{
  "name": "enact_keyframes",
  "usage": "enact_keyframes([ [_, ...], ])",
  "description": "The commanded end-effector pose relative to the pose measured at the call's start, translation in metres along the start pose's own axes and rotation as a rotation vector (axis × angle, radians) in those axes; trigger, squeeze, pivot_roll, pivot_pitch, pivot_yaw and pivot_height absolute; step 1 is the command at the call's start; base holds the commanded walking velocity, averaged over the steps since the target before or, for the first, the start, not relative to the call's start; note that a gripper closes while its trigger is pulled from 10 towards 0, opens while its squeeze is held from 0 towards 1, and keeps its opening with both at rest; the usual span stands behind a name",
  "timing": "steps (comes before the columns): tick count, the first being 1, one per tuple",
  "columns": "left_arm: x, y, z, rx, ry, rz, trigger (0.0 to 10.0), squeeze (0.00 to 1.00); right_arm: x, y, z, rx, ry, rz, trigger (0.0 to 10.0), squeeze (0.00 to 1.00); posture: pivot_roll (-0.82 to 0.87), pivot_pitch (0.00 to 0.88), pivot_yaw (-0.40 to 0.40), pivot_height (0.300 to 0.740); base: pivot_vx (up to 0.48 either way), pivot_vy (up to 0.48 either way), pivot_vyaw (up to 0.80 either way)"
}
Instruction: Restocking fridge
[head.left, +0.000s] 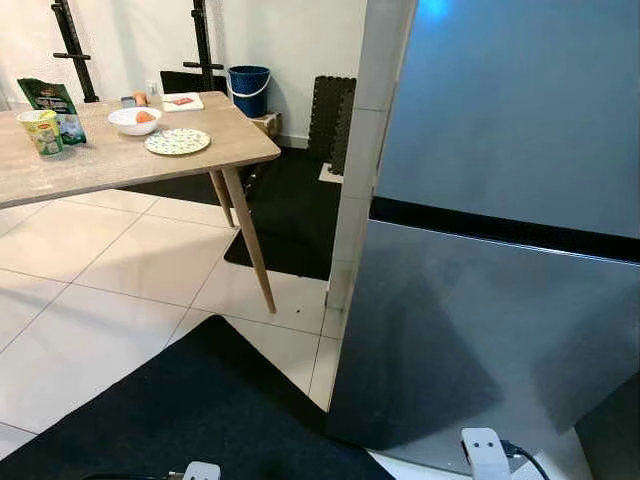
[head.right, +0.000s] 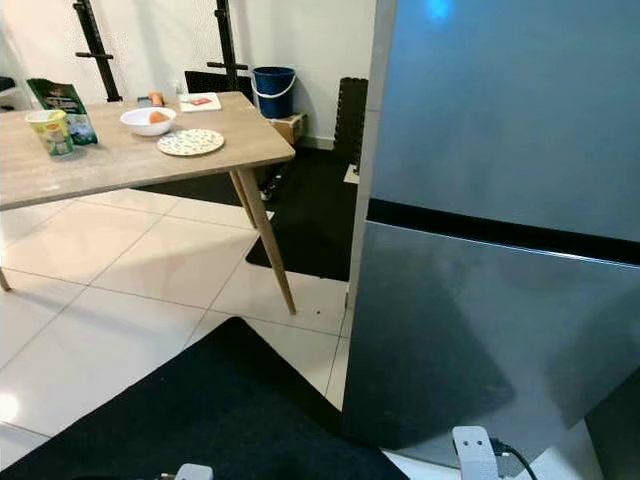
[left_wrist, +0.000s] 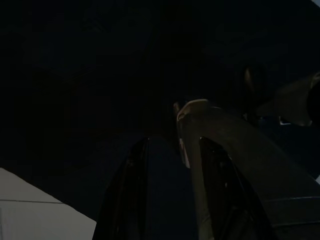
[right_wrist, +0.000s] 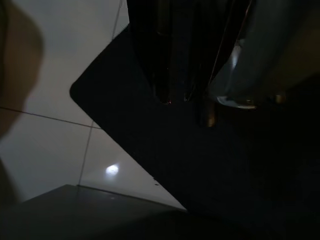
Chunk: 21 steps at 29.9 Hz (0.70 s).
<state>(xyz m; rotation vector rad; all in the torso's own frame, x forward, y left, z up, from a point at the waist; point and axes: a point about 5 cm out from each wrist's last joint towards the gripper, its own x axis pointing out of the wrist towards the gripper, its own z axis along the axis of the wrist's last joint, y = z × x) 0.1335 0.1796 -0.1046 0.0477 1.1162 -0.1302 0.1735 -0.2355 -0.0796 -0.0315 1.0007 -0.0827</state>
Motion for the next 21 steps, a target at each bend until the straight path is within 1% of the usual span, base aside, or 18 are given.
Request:
enact_keyframes([
  [1,0.0,-0.001,0.0,0.006,0.007,-0.005,10.0,0.0,0.002,0.004,0.008,0.022,-0.022,0.003,10.0,0.0,-0.02,0.0,-0.027,0.74,0.0,0.0,0.0],
  [4,0.001,0.0,0.004,-0.017,-0.003,0.005,10.0,0.0,0.002,0.011,0.005,-0.003,-0.009,0.023,10.0,0.0,-0.01,0.0,-0.013,0.74,0.0,0.0,0.0],
  [5,0.001,0.0,0.004,-0.017,-0.003,0.005,10.0,0.0,0.002,0.011,0.005,-0.003,-0.009,0.023,10.0,0.0,-0.01,0.0,-0.013,0.74,0.0,0.0,0.0],
  [6,0.002,-0.001,0.009,-0.031,-0.019,0.002,10.0,0.0,0.002,0.011,0.003,0.012,-0.001,0.016,10.0,0.0,0.0,0.0,-0.011,0.74,0.0,0.0,0.0],
  [9,0.002,-0.002,0.012,-0.021,-0.027,-0.004,10.0,0.0,0.002,0.01,0.002,0.02,0.001,0.012,10.0,0.0,0.0,0.0,-0.009,0.74,0.0,0.0,0.0],
  [10,0.002,-0.002,0.011,0.001,-0.017,-0.009,10.0,0.0,0.001,0.009,0.0,0.026,0.005,0.009,10.0,0.0,-0.01,0.0,-0.004,0.74,0.0,0.0,0.0],
  [13,0.001,-0.001,0.008,0.017,-0.002,-0.007,10.0,0.0,0.001,0.009,-0.002,0.031,0.009,0.007,10.0,0.0,-0.01,0.0,-0.003,0.74,0.0,0.0,0.0],
  [21,0.0,0.0,0.001,0.001,0.014,0.001,10.0,0.0,0.0,0.006,-0.006,0.041,0.021,-0.005,10.0,0.0,0.0,0.0,-0.003,0.74,0.0,0.0,0.0],
])
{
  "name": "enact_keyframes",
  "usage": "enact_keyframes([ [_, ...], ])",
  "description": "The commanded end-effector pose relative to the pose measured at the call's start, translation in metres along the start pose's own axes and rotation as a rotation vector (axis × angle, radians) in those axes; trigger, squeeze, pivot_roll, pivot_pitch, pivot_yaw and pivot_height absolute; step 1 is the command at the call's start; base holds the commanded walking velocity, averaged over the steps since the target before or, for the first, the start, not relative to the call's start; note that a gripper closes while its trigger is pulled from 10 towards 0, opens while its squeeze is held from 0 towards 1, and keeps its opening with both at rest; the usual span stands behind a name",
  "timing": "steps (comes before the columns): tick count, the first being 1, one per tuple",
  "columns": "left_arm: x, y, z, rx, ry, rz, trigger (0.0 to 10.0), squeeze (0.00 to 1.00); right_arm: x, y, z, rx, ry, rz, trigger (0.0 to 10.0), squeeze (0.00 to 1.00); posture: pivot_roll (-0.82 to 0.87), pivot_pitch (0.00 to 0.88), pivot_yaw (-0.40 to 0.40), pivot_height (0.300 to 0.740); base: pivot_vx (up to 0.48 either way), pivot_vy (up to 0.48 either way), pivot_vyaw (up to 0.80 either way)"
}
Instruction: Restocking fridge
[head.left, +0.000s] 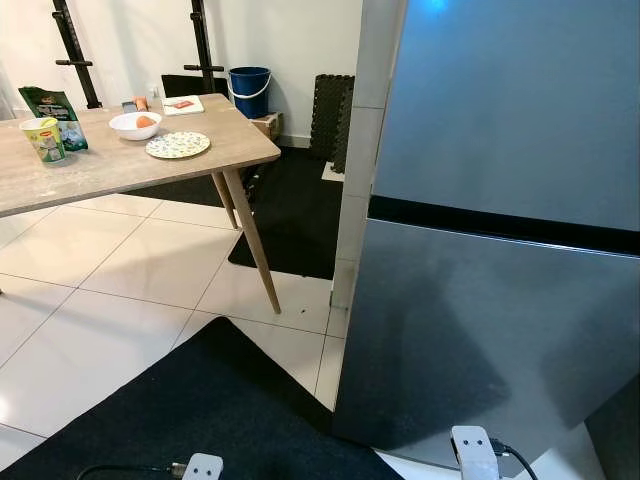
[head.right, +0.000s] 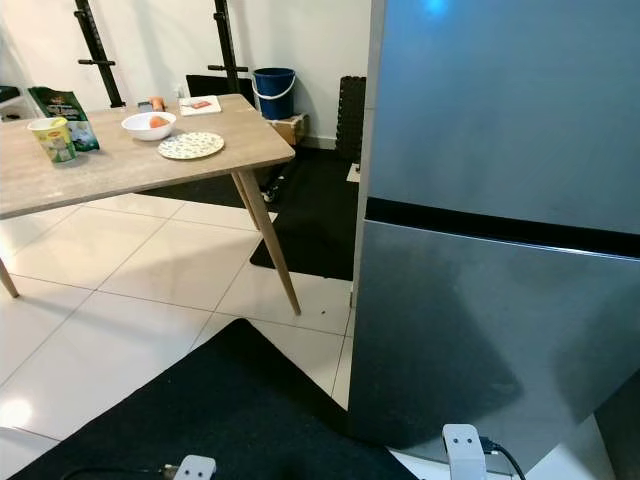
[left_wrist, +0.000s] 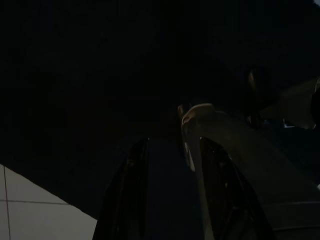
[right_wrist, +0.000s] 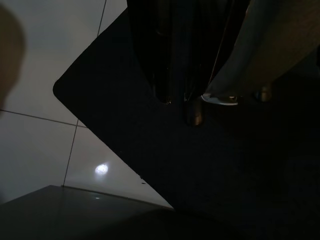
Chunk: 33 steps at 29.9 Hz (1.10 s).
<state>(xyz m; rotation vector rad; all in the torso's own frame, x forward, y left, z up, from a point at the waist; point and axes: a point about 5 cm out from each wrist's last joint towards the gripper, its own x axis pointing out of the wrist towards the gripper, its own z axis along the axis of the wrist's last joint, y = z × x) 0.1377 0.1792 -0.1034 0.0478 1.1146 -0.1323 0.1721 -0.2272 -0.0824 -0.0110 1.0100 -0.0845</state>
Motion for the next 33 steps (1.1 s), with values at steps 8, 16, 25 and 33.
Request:
enact_keyframes([
  [8,-0.0012,0.0019,-0.0068,0.002,0.024,0.002,10.0,0.0,0.0009,0.0033,0.0022,0.02,-0.001,0.002,10.0,0.0,0.0,0.0,0.002,0.74,0.0,0.0,0.0],
  [16,-0.0011,0.0039,-0.0042,0.005,0.019,0.004,10.0,0.0,0.0009,0.0042,0.0015,0.016,0.002,0.006,10.0,0.0,0.0,0.0,-0.002,0.74,0.0,0.0,0.0],
  [25,-0.0002,-0.0011,-0.0041,0.015,0.024,-0.007,10.0,0.0,0.0003,0.0022,-0.0013,0.017,0.01,0.001,10.0,0.0,-0.01,0.0,0.0,0.74,0.0,0.0,0.0],
  [33,-0.0002,-0.0016,-0.0051,0.022,0.029,-0.008,10.0,0.0,0.0004,0.0042,-0.0023,0.016,0.014,0.007,10.0,0.0,-0.01,0.0,0.0,0.74,0.0,0.0,0.0],
])
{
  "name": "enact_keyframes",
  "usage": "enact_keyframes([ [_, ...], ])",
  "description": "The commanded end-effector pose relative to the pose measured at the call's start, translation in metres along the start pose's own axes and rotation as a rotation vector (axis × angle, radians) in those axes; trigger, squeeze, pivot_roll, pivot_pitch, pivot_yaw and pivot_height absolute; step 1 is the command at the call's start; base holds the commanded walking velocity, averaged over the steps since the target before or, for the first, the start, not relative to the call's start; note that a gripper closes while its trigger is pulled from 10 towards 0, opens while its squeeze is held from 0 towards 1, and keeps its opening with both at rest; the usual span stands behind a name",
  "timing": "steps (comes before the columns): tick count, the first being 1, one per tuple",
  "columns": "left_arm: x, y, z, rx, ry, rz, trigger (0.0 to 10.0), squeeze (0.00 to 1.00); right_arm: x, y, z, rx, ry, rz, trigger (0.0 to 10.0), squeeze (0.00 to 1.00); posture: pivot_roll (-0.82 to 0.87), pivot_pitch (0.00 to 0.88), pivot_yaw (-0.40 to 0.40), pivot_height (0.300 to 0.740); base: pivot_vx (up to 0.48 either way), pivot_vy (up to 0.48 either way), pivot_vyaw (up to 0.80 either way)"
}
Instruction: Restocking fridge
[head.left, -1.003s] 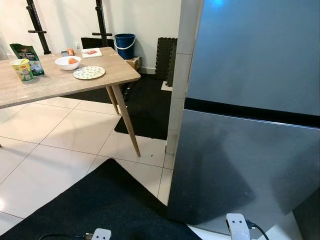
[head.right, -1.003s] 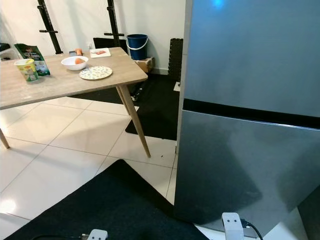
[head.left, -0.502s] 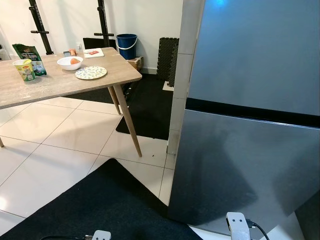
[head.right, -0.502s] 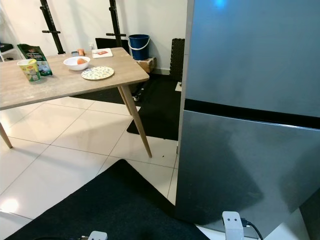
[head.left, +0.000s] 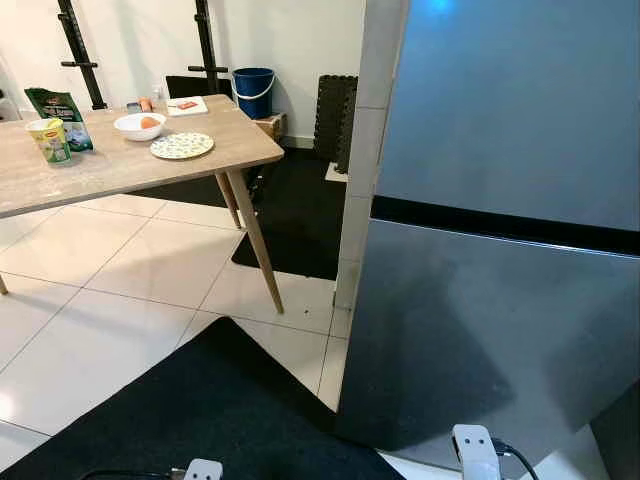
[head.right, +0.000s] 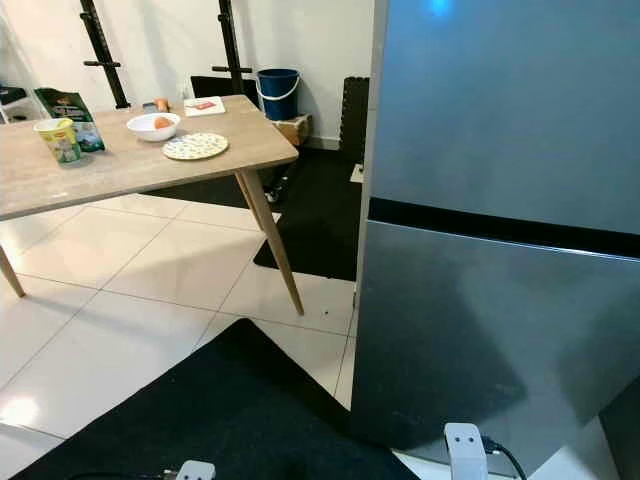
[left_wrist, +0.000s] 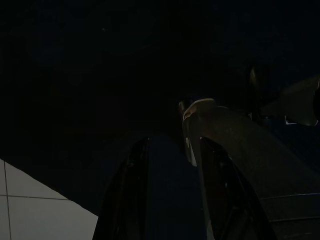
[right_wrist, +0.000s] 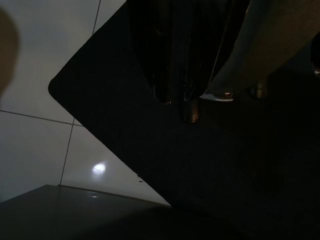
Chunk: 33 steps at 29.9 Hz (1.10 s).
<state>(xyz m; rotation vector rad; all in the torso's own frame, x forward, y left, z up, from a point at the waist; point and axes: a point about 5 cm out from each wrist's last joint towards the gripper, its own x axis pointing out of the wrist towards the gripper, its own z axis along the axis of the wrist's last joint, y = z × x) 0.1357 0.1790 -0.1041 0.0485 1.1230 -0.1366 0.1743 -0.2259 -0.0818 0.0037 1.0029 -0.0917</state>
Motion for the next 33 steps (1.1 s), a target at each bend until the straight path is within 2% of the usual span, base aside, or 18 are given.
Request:
enact_keyframes([
  [1,-0.0001,-0.0009,-0.0032,0.02,0.021,-0.004,10.0,0.0,-0.0001,0.0032,-0.0047,-0.001,0.021,0.007,10.0,0.0,-0.01,0.0,0.0,0.74,0.0,0.0,0.0],
  [13,-0.0013,0.0043,-0.0061,0.032,0.03,0.025,10.0,0.0,-0.0005,0.0015,-0.009,-0.013,0.052,-0.014,10.0,0.0,0.0,0.0,-0.002,0.74,0.0,0.0,0.0],
  [14,-0.0014,0.0032,-0.0076,0.013,0.032,0.012,10.0,0.16,-0.0005,0.0025,-0.006,0.001,0.019,0.017,10.0,0.11,0.0,0.0,-0.003,0.74,0.0,0.0,0.0],
  [15,-0.0014,0.0026,-0.0082,0.004,0.034,0.006,10.0,1.0,-0.0005,0.0025,-0.0061,-0.015,0.021,0.021,10.0,0.77,0.0,0.0,-0.005,0.74,0.0,0.0,0.0],
  [16,-0.0015,0.0025,-0.0087,-0.002,0.034,0.005,10.0,1.0,-0.0006,0.0022,-0.0062,-0.027,0.023,0.02,10.0,0.98,0.0,0.0,-0.005,0.74,0.0,0.0,0.0],
  [18,-0.0016,0.0027,-0.0091,-0.005,0.035,0.009,10.0,1.0,-0.0006,0.0021,-0.0069,-0.03,0.027,0.017,10.0,1.0,0.0,0.0,-0.005,0.74,0.0,0.0,0.0],
  [33,-0.0012,0.0027,-0.0067,-0.012,0.027,0.008,10.0,1.0,-0.0002,0.0048,-0.0051,-0.034,0.025,0.048,10.0,1.0,0.0,0.0,-0.007,0.74,0.0,0.0,0.0],
])
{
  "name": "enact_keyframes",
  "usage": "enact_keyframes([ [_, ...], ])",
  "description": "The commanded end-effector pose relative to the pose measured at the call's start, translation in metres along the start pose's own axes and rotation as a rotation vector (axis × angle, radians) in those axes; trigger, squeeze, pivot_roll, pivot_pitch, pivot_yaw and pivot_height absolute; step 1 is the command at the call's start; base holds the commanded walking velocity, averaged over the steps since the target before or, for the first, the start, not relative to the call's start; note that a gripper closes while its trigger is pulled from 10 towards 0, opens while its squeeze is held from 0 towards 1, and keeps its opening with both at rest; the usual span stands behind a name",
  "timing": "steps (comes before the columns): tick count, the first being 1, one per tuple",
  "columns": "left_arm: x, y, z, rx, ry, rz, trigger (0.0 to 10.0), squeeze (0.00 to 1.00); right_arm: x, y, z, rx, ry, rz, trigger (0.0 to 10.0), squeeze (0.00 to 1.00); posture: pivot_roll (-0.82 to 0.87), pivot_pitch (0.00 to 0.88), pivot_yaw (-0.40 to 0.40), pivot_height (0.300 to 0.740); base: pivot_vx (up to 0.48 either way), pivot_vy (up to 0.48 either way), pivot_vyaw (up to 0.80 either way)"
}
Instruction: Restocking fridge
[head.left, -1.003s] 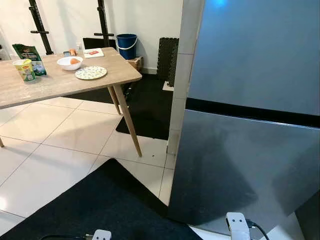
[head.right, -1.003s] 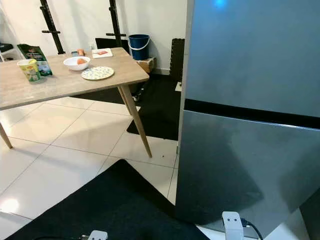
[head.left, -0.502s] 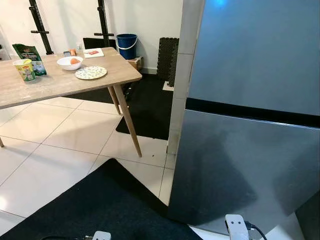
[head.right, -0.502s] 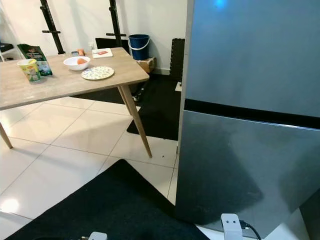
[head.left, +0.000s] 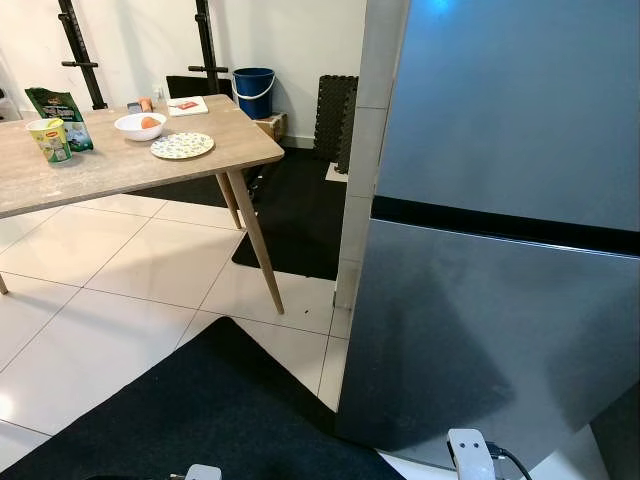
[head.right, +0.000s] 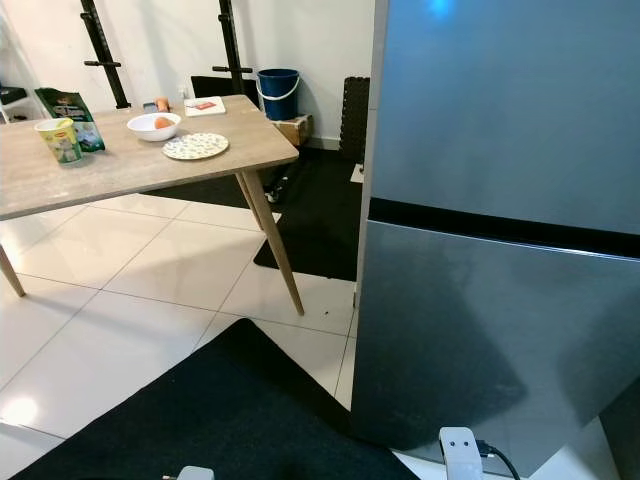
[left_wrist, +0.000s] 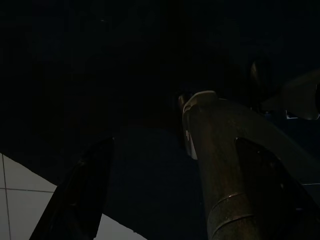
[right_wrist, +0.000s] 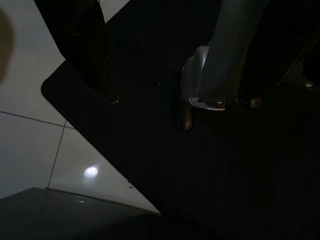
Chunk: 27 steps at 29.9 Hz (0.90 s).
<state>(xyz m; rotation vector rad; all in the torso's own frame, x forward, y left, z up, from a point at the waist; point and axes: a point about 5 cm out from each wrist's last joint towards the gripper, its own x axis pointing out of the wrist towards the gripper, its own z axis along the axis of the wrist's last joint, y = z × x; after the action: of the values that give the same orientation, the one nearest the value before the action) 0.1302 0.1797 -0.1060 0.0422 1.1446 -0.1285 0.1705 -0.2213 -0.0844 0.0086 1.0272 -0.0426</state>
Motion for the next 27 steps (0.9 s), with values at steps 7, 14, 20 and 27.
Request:
enact_keyframes([
  [7,-0.0003,0.0011,-0.0017,-0.009,0.008,0.003,10.0,1.0,-0.0001,-0.0002,0.0002,-0.013,0.001,0.009,10.0,1.0,0.0,0.0,-0.009,0.74,0.0,0.0,0.0],
  [14,0.0,0.0,-0.0012,0.023,0.012,0.01,10.0,0.0,-0.0001,0.0007,-0.0012,0.035,0.007,0.023,10.0,0.0,-0.01,0.0,-0.01,0.74,0.0,0.0,0.0],
  [20,0.0,0.0003,-0.0009,0.027,0.011,0.006,10.0,0.0,0.0,0.0023,-0.001,-0.005,0.01,0.042,10.0,0.0,-0.01,0.0,-0.005,0.74,0.0,0.0,0.0],
  [27,-0.0011,0.0033,-0.0044,0.033,0.019,0.007,10.0,0.0,-0.0003,0.0047,-0.0061,-0.003,0.029,0.052,10.0,0.0,-0.01,0.0,0.001,0.74,0.0,0.0,0.66],
])
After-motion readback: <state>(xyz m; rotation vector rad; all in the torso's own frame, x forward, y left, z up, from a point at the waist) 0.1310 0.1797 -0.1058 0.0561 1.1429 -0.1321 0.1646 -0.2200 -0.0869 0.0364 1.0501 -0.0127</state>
